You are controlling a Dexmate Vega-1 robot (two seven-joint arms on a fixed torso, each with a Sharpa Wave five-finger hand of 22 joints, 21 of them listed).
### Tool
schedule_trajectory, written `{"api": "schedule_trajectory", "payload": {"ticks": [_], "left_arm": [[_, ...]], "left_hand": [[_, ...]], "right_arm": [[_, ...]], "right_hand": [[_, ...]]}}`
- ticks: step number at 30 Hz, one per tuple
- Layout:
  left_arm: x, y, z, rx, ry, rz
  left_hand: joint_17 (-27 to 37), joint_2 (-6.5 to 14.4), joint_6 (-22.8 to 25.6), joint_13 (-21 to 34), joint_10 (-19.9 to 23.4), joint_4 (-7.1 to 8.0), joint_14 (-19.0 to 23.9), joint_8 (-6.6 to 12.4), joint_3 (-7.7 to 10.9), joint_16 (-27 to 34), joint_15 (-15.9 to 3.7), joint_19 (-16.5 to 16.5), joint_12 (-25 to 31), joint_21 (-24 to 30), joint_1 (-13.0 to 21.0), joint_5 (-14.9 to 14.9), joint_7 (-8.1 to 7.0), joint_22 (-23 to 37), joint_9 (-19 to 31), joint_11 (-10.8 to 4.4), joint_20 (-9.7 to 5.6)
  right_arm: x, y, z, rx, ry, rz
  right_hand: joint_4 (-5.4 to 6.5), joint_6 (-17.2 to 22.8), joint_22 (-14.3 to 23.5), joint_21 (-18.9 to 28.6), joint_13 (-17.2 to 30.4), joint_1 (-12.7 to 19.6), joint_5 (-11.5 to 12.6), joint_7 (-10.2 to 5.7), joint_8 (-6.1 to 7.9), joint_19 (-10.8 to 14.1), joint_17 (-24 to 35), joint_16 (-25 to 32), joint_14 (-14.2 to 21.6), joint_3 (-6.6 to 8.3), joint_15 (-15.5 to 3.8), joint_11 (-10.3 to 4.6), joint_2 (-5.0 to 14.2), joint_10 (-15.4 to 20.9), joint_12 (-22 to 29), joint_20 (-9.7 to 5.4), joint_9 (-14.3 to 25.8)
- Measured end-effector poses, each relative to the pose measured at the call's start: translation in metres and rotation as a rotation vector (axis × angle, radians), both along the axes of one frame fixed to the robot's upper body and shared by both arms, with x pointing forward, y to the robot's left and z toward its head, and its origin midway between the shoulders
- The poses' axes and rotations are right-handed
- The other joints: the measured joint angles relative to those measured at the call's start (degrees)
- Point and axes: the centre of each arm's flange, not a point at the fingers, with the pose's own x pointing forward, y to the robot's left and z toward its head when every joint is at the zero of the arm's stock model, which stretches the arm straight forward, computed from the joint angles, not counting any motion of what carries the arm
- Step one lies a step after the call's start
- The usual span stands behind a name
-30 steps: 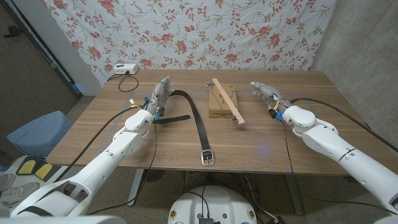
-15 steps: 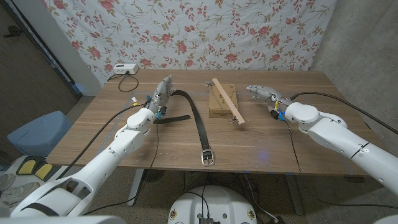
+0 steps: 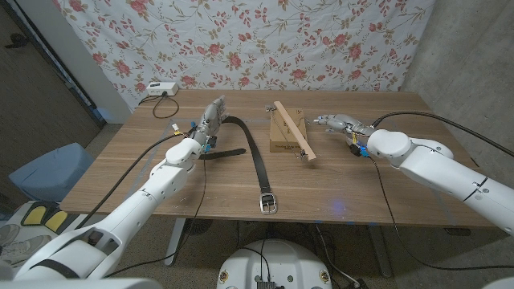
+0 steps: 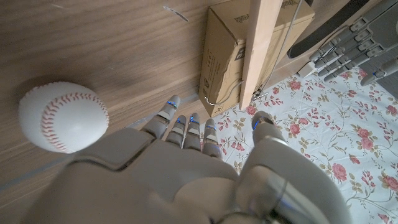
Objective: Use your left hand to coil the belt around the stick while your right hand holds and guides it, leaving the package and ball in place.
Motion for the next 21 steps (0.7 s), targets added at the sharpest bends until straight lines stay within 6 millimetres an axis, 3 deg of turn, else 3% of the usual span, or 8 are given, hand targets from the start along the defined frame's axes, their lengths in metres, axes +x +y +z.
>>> {"api": "schedule_trajectory", "payload": {"ticks": [2,3,11,17,18,21], "left_arm": [[0.0,0.0,0.0,0.001,0.001,0.0],[0.001,-0.006,0.005,0.003,-0.006,-0.009],[0.001,-0.008,0.006,0.006,-0.005,-0.011],[0.001,-0.008,0.006,0.007,-0.004,-0.014],[0.003,-0.008,0.006,0.007,-0.002,-0.013],[0.003,-0.009,0.006,0.007,-0.001,-0.014]], "left_hand": [[0.0,0.0,0.0,0.0,0.0,0.0,0.0,0.0,0.0,0.0,0.0,0.0,0.0,0.0,0.0,0.0,0.0,0.0,0.0,0.0,0.0],[0.0,0.0,0.0,0.0,0.0,0.0,0.0,0.0,0.0,0.0,0.0,0.0,0.0,0.0,0.0,0.0,0.0,0.0,0.0,0.0,0.0],[0.0,0.0,0.0,0.0,0.0,0.0,0.0,0.0,0.0,0.0,0.0,0.0,0.0,0.0,0.0,0.0,0.0,0.0,0.0,0.0,0.0],[0.0,0.0,0.0,0.0,0.0,0.0,0.0,0.0,0.0,0.0,0.0,0.2,0.0,-0.2,0.0,0.0,0.0,0.0,0.0,0.0,0.22],[0.0,0.0,0.0,0.0,0.0,0.0,0.0,0.0,0.0,0.0,0.0,0.2,0.0,-0.2,0.0,0.0,0.0,0.0,0.0,0.0,0.22],[0.0,0.0,0.0,0.0,0.0,0.0,0.0,0.0,0.0,0.0,0.0,0.2,0.0,-0.2,0.0,0.0,0.0,0.0,0.0,0.0,0.22]], "right_arm": [[-0.003,0.004,0.002,-0.007,-0.005,0.01],[0.013,-0.022,-0.02,-0.108,0.09,-0.189],[0.006,-0.016,-0.019,-0.181,0.1,-0.235],[-0.002,0.002,-0.013,-0.202,0.077,-0.197],[0.001,-0.01,-0.019,-0.247,0.116,-0.275],[-0.001,-0.008,-0.019,-0.27,0.124,-0.29]], "right_hand": [[0.0,0.1,0.0,0.0,0.0,0.2,0.0,0.1,0.0,0.1,0.0,0.0,0.4,0.0,-0.33,0.0,-0.2,0.0,0.0,0.07,0.0],[-0.13,0.1,0.0,0.0,0.0,0.2,0.0,0.1,0.0,0.1,0.0,0.0,0.5,-0.14,-0.17,0.0,-0.2,0.0,0.0,0.07,0.0],[-0.3,0.9,0.0,0.0,0.0,0.1,0.0,0.91,0.4,1.5,0.0,0.4,1.8,-0.65,0.28,0.4,-1.46,1.4,0.2,0.45,0.0],[-0.23,1.7,0.0,0.5,0.0,0.0,0.0,1.11,0.44,3.1,0.0,0.9,4.0,-1.19,1.09,0.42,-2.26,2.1,0.4,1.11,0.0],[-0.23,1.7,0.0,0.5,0.0,0.1,0.0,1.11,0.44,3.3,0.0,0.9,4.0,-1.19,1.09,0.42,-2.37,2.1,0.4,1.21,0.0],[0.01,1.7,0.0,0.5,0.0,0.1,0.0,1.11,0.44,3.3,0.0,0.9,4.4,-1.43,0.96,0.42,-2.38,2.1,0.4,1.29,0.0]]}}
